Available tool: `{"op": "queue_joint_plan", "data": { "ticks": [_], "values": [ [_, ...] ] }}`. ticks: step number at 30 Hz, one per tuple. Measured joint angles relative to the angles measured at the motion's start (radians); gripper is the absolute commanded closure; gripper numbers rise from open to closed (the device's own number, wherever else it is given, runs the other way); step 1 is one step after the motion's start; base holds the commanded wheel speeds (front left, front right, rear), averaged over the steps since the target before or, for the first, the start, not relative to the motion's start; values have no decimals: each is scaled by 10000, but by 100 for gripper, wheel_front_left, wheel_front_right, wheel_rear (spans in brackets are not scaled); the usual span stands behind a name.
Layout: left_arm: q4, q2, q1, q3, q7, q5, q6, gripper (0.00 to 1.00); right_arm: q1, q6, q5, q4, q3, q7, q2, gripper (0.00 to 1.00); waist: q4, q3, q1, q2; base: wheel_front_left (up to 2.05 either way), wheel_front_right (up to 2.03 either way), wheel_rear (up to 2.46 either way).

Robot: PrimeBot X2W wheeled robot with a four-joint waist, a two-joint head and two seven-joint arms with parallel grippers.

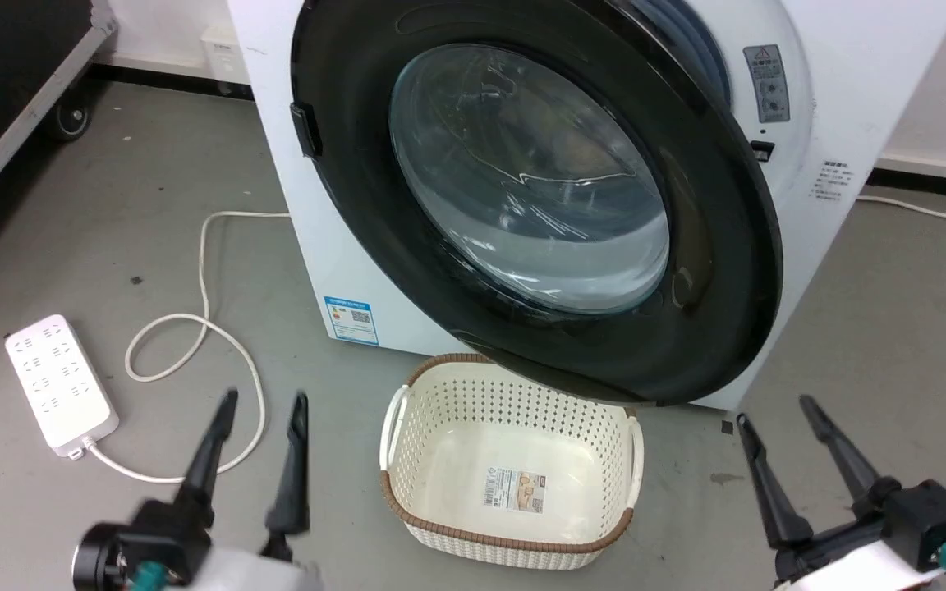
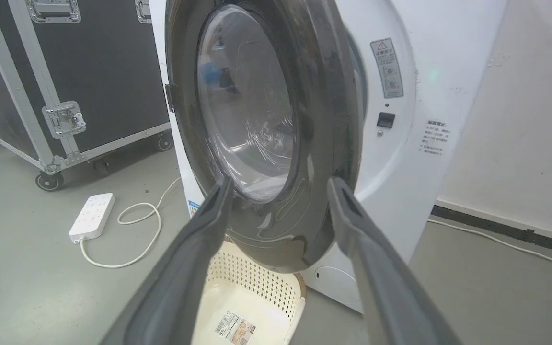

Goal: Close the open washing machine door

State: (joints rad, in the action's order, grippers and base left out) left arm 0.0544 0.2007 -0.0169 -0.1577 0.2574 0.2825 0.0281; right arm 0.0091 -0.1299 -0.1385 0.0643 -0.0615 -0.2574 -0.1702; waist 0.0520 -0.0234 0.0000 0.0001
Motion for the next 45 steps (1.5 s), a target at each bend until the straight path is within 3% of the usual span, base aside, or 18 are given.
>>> {"op": "queue_joint_plan", "data": {
  "ticks": [3,6,7,8,9,15,23,32,35,38,45],
  "values": [
    [-178,-61,-361,25,0,-949,228,0,152,0,-4,-25,-75,0,13,0,127,44,0,0,0,0,0],
    [-274,-278,-595,123,0,-1227,387,0,239,0,-69,-23,-238,0,65,0,210,19,0,0,0,0,0],
    [-307,-322,-628,123,-2,-1292,393,0,246,0,-146,-17,-341,6,88,22,236,-2,0,0,0,0,0],
    [-349,-337,-644,111,-2,-1354,385,0,247,0,-222,-19,-412,6,92,95,262,-29,0,0,0,0,0],
    [-393,-339,-648,100,0,-1432,351,0,246,0,-290,-19,-481,6,84,100,291,-64,0,-1,0,0,0],
    [-431,-470,-593,67,0,-1758,219,0,-17,0,-573,-286,-986,8,-324,100,447,-513,0,0,0,0,0],
    [-456,-853,99,-167,0,-2017,157,0,-2207,0,-1379,-320,-2044,692,-1996,100,784,-1613,3,0,0,0,0],
    [-537,-1170,670,-410,-2,-2178,130,0,-4398,-31,-3237,901,-2123,1185,-3710,100,1411,-2698,3,0,0,0,0],
    [-545,-1243,817,-504,0,-2190,132,0,-4993,-25,-4140,1461,-1871,1358,-3793,100,1615,-2958,3,0,0,0,0],
    [-571,-1281,933,-593,-2,-2194,134,0,-5657,-27,-4316,2044,-1783,1517,-4226,100,1782,-3206,2,0,0,0,0],
    [-583,-1369,1224,-738,0,-2192,219,0,-7282,-23,-4502,3707,-1139,1776,-4571,100,2064,-3719,3,0,0,0,0]
  ]
}}
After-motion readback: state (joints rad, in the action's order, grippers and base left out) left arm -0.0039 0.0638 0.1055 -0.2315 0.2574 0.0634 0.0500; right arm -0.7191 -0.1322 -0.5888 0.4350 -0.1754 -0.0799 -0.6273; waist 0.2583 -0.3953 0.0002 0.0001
